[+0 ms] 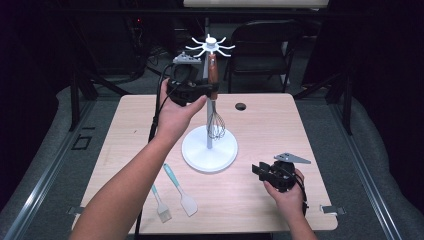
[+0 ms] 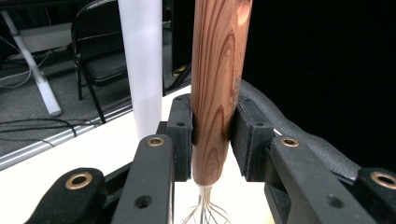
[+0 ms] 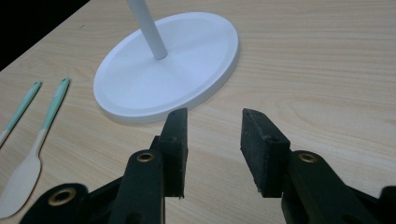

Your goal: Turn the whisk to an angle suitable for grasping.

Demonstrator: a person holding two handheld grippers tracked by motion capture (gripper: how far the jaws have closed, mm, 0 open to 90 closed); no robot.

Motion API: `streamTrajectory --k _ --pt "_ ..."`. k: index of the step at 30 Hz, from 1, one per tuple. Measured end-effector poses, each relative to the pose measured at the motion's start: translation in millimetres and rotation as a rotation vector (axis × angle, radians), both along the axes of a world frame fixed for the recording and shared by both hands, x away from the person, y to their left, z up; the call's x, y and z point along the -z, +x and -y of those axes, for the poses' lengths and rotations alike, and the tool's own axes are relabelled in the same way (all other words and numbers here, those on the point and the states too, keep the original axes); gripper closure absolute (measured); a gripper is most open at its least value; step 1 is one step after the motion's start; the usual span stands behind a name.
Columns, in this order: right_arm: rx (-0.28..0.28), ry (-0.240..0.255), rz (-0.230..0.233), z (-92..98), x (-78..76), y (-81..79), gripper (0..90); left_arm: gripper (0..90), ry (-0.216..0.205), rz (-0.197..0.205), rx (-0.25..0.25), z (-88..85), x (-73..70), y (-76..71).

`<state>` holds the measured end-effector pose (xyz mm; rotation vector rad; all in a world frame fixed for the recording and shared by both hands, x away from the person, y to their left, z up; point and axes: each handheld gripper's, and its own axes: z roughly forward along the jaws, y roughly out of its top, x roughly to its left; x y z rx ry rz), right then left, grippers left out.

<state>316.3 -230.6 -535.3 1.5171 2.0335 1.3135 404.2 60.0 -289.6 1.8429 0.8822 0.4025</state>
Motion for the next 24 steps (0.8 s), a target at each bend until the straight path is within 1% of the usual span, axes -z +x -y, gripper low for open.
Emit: streamTrajectory --k 2,3,4,5,9,10,12,15,17,18,19,20,21,22,23,24 --pt "0.001 0.002 0.001 -0.1 0.1 -0.2 61.6 70.5 0.000 0.004 0.003 0.1 0.5 0.5" --pt "0.002 -0.014 -0.001 1.1 -0.5 -0.9 61.6 70.4 0.003 0.009 0.002 0.1 1.1 0.6" --pt "0.009 0.008 0.007 -0.1 0.5 -1.0 61.5 70.3 0.003 0.011 0.003 0.4 1.3 0.6" --pt "0.007 -0.007 0.004 1.1 0.2 -1.2 61.3 70.2 0.000 0.014 0.002 0.7 1.7 0.5" --pt "0.008 0.002 0.010 1.4 1.2 -1.8 60.6 67.6 -0.009 0.017 0.004 0.3 2.5 -0.1" --pt "0.007 -0.019 0.006 2.5 0.7 -2.3 60.3 67.6 -0.013 0.018 0.004 0.2 3.1 -0.5" --pt "0.009 -0.023 0.020 2.5 1.4 -3.3 58.1 62.6 -0.016 0.019 0.002 -0.4 4.6 -1.5" --pt "0.012 -0.040 0.030 3.1 1.9 -3.8 57.3 60.8 -0.012 0.032 -0.008 -1.9 8.4 -4.6" --pt "0.014 -0.049 0.037 3.5 2.1 -4.4 57.1 60.1 -0.013 0.033 -0.009 -3.8 11.7 -6.6" --pt "0.015 -0.065 0.042 3.8 1.7 -5.4 56.5 59.3 -0.012 0.029 -0.008 -6.8 15.0 -9.1" --pt "0.015 -0.065 0.042 3.8 1.7 -5.4 56.5 58.5 -0.012 0.029 -0.008 -6.8 15.0 -9.1" --pt "0.012 -0.070 0.043 3.3 1.7 -5.6 56.0 58.5 -0.010 0.032 -0.009 -8.5 17.1 -11.1" --pt "0.003 -0.083 0.045 1.7 2.5 -5.2 55.9 57.4 0.000 0.044 -0.010 -12.5 22.3 -15.5" --pt "0.003 -0.083 0.045 1.7 2.5 -5.2 55.9 56.6 0.000 0.044 -0.010 -12.5 22.3 -15.5" --pt "0.002 -0.104 0.059 0.2 3.1 -5.4 56.7 56.5 0.010 0.043 -0.010 -18.0 28.8 -19.2" --pt "0.001 -0.112 0.067 0.2 2.7 -5.6 57.1 56.0 0.012 0.042 -0.010 -21.4 32.5 -20.8"
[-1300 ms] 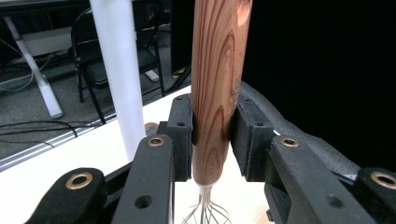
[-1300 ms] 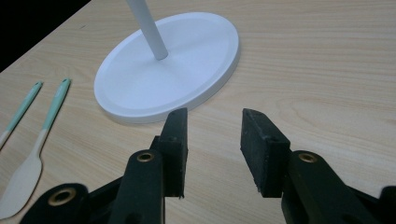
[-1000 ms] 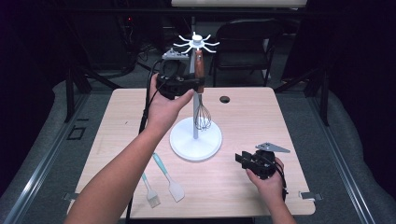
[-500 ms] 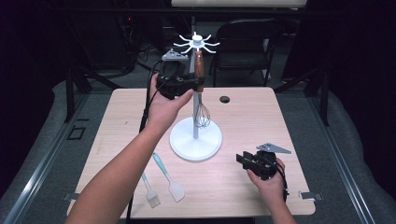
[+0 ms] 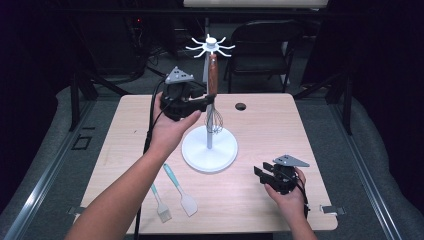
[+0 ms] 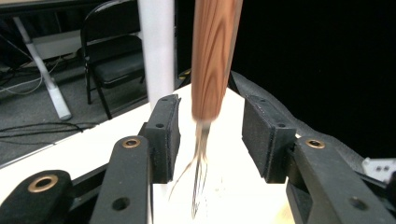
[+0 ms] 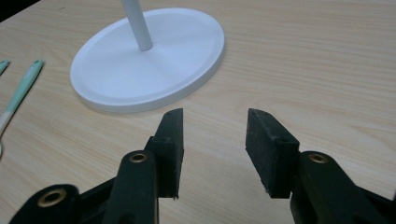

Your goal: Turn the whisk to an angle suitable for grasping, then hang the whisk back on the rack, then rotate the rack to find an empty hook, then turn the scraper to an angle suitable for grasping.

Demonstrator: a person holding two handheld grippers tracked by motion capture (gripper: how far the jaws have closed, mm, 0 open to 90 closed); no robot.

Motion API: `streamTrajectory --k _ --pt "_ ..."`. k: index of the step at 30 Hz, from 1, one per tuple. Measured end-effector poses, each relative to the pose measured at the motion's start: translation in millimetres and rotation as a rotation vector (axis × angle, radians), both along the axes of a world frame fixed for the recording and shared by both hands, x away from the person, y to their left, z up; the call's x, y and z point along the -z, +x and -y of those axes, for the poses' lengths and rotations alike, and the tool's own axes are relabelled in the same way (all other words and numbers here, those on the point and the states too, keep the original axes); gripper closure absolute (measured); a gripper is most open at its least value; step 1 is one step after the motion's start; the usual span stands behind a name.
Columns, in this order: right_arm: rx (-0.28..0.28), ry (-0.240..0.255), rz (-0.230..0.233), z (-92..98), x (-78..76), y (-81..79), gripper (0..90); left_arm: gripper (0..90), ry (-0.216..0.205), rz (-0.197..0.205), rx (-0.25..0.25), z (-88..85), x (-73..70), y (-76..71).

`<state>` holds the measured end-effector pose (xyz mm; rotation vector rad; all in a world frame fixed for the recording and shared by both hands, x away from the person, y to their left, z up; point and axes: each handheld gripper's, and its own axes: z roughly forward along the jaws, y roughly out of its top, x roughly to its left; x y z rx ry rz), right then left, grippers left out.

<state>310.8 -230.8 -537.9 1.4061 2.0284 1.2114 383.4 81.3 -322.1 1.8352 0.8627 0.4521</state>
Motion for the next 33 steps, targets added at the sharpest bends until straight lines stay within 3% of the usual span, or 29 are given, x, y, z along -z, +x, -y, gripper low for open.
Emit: streamTrajectory --k 4,8,12,13,16,20,22,23,26,30,31,33 --pt "-0.002 0.023 0.007 -0.1 -2.1 -0.7 56.3 55.8 0.017 -0.004 -0.013 -10.7 11.5 -3.8" --pt "-0.005 0.001 0.072 0.7 -8.2 -2.1 51.5 54.3 0.022 -0.014 -0.043 -33.8 30.0 -9.7" --pt "0.000 0.010 0.067 0.5 -12.3 -2.0 51.9 51.1 0.023 -0.027 -0.051 -49.5 40.3 -12.7" --pt "-0.001 0.006 0.056 1.0 -12.9 -1.9 54.4 50.8 0.022 -0.024 -0.064 -60.0 48.1 -16.4" --pt "-0.025 0.028 0.058 0.6 -12.0 -1.3 57.7 49.7 0.029 -0.033 -0.078 -69.9 56.7 -18.7" --pt "-0.037 -0.008 0.063 -1.0 -13.9 0.0 65.5 48.9 0.013 -0.021 -0.114 -89.6 75.1 -23.5" --pt "-0.056 -0.032 0.047 0.2 -18.3 0.5 71.6 48.7 0.004 -0.036 -0.132 -100.3 85.9 -25.2" --pt "-0.055 0.010 0.057 -2.4 -17.9 1.2 74.3 48.6 -0.002 -0.049 -0.138 -105.6 91.5 -25.6" --pt "-0.074 0.013 0.045 -3.4 -23.5 4.3 83.3 48.1 -0.017 -0.086 -0.170 -121.8 108.5 -27.8" --pt "-0.083 0.015 0.045 -4.8 -27.4 6.1 88.2 48.2 -0.042 -0.119 -0.208 -141.6 132.2 -34.6" --pt "-0.086 0.005 0.045 -5.8 -30.4 7.5 89.7 48.2 -0.026 -0.126 -0.224 -148.6 143.5 -38.7" --pt "-0.091 0.009 0.051 -6.5 -31.9 8.3 89.9 48.2 -0.020 -0.129 -0.236 -150.9 148.8 -40.6"
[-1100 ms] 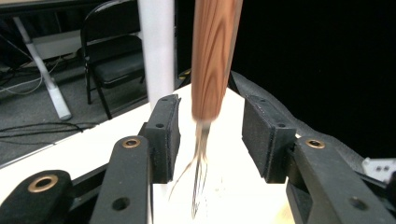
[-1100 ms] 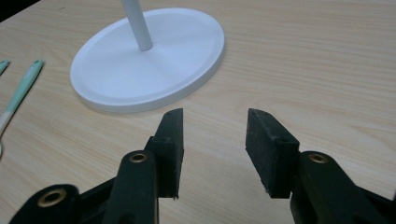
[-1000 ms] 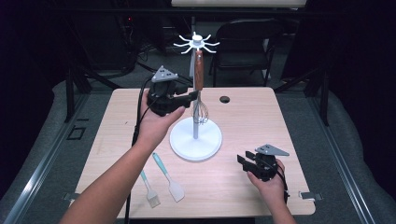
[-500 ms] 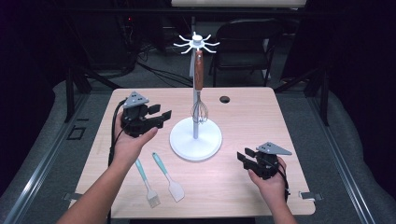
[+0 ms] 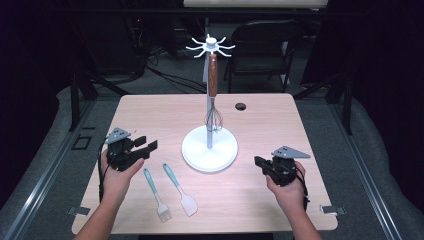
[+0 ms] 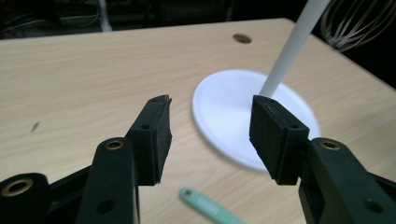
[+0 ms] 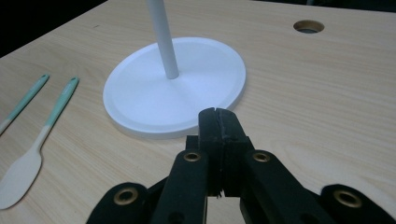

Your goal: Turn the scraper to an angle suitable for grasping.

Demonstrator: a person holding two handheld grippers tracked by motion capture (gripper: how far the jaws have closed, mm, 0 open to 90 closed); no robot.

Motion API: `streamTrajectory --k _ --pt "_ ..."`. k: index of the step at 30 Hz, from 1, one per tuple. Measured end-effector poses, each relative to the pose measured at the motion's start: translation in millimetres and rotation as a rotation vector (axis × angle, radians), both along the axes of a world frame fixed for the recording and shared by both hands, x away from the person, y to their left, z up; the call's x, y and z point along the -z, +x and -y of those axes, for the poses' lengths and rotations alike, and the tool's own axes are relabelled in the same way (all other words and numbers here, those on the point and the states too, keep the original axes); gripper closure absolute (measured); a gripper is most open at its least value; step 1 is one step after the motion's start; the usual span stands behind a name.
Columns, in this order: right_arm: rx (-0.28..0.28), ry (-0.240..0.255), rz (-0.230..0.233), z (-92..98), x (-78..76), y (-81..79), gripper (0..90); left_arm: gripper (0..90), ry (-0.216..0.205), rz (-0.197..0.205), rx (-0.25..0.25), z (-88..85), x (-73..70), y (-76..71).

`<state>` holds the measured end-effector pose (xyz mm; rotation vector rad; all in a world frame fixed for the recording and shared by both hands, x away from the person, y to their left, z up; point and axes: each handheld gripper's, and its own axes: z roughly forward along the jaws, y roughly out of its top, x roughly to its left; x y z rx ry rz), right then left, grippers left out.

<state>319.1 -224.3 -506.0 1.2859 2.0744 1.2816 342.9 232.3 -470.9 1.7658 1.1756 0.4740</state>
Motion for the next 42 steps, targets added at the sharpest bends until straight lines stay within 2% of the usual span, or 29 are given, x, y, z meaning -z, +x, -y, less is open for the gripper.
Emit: streamTrajectory --k 2,3,4,8,11,19,24,26,30,32,36,37,39,40,42 --pt "-0.001 -0.010 0.008 -0.7 -4.0 1.0 89.9 48.1 0.023 -0.001 -0.012 -4.7 9.2 -3.2" --pt "-0.002 0.002 0.025 -2.4 -7.5 1.7 90.0 47.4 0.034 0.001 -0.024 -8.2 17.1 -7.2" --pt "-0.002 0.002 0.025 -2.4 -7.5 1.7 90.0 47.4 0.034 0.001 -0.024 -8.2 17.1 -7.2" --pt "-0.010 -0.010 0.054 -5.9 -16.5 2.7 90.0 46.5 0.060 0.007 -0.026 -11.8 32.8 -12.8" --pt "-0.022 0.000 0.071 -10.0 -23.3 5.1 90.0 46.3 0.076 0.001 -0.021 -14.2 41.1 -15.4" --pt "-0.071 0.011 0.105 -25.5 -46.3 14.8 90.0 46.4 0.017 -0.053 -0.033 -25.1 56.8 -14.1" --pt "-0.091 0.025 0.119 -31.8 -58.2 20.8 90.0 46.4 0.011 -0.067 -0.040 -29.7 61.3 -14.2" --pt "-0.102 0.026 0.138 -35.0 -65.4 24.1 90.0 46.4 0.011 -0.075 -0.041 -31.4 62.7 -14.3" --pt "-0.106 0.058 0.210 -40.7 -88.7 32.2 90.0 46.4 0.004 -0.073 -0.048 -33.2 63.4 -14.2" --pt "-0.104 0.064 0.228 -41.7 -94.3 34.1 90.0 46.4 0.004 -0.073 -0.047 -33.4 63.7 -14.2" --pt "-0.105 0.091 0.273 -44.1 -118.1 42.5 90.0 46.5 0.003 -0.076 -0.047 -33.8 64.9 -13.8" --pt "-0.109 0.101 0.298 -45.1 -129.6 46.1 90.0 46.5 0.002 -0.076 -0.048 -33.9 65.6 -13.4" --pt "-0.114 0.102 0.320 -46.3 -140.8 49.4 90.0 46.6 0.001 -0.078 -0.047 -34.1 65.9 -13.3" --pt "-0.114 0.102 0.320 -46.3 -140.8 49.4 90.0 46.6 0.001 -0.081 -0.047 -34.4 66.1 -13.4" --pt "-0.115 0.113 0.344 -47.7 -156.3 53.4 90.0 46.6 0.000 -0.082 -0.046 -34.8 66.6 -13.2"
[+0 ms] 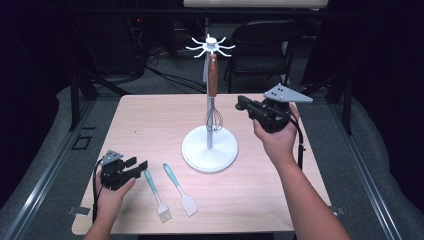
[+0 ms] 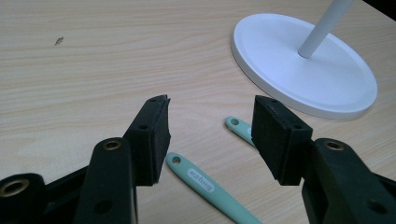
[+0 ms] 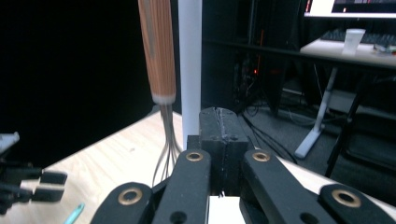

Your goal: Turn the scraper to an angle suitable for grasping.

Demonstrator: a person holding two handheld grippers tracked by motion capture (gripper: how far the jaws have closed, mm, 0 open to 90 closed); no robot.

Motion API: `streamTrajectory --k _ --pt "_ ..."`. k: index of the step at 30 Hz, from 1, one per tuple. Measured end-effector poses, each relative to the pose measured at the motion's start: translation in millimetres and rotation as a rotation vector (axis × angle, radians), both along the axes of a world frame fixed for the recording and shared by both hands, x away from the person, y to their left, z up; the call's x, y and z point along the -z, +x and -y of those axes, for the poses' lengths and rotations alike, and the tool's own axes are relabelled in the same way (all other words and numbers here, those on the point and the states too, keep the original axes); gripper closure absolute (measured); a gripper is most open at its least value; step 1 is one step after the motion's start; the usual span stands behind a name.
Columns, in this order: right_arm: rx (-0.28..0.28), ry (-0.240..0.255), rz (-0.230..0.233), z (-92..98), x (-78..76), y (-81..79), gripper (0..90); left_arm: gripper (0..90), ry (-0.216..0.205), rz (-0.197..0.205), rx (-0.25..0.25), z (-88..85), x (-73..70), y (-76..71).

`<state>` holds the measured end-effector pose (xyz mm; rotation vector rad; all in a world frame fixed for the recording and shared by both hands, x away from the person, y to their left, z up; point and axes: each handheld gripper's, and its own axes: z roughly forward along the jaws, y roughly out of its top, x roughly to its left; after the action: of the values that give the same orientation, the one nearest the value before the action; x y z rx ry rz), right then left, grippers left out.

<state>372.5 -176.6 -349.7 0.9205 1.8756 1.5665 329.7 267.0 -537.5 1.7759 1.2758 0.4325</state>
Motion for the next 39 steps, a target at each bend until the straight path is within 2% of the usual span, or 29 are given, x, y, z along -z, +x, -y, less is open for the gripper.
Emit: streamTrajectory --k 1,4,6,11,12,16,19,29,39 --pt "0.000 0.000 0.000 0.0 0.0 0.0 90.0 46.6 0.000 -0.001 0.000 -0.2 0.1 0.1" --pt "-0.008 0.024 0.014 -0.9 -17.7 5.2 90.0 46.7 0.000 -0.004 0.000 -0.7 0.5 0.4" --pt "-0.006 0.029 0.019 -1.6 -21.8 6.3 90.0 46.7 0.001 -0.006 0.000 -0.7 0.6 0.4" --pt "-0.004 0.030 0.058 -6.2 -45.8 13.0 90.0 46.9 0.000 -0.008 0.002 -0.5 1.2 0.7" --pt "-0.004 0.030 0.058 -6.2 -45.8 13.0 90.0 46.9 -0.001 -0.008 0.002 -0.6 1.4 0.9" --pt "0.014 0.031 0.086 -10.5 -64.6 19.1 90.0 47.2 -0.006 -0.012 0.002 -0.9 2.1 1.1" --pt "0.028 0.022 0.098 -12.2 -72.7 24.0 90.0 47.3 -0.009 -0.009 0.002 -0.8 2.4 1.1" --pt "0.025 0.043 0.099 -18.1 -82.9 33.7 90.0 47.4 -0.017 -0.018 0.001 -3.4 3.4 1.4" --pt "-0.008 0.033 0.108 -31.0 -82.0 25.9 90.0 47.5 -0.022 -0.020 -0.005 -4.4 3.7 1.7"
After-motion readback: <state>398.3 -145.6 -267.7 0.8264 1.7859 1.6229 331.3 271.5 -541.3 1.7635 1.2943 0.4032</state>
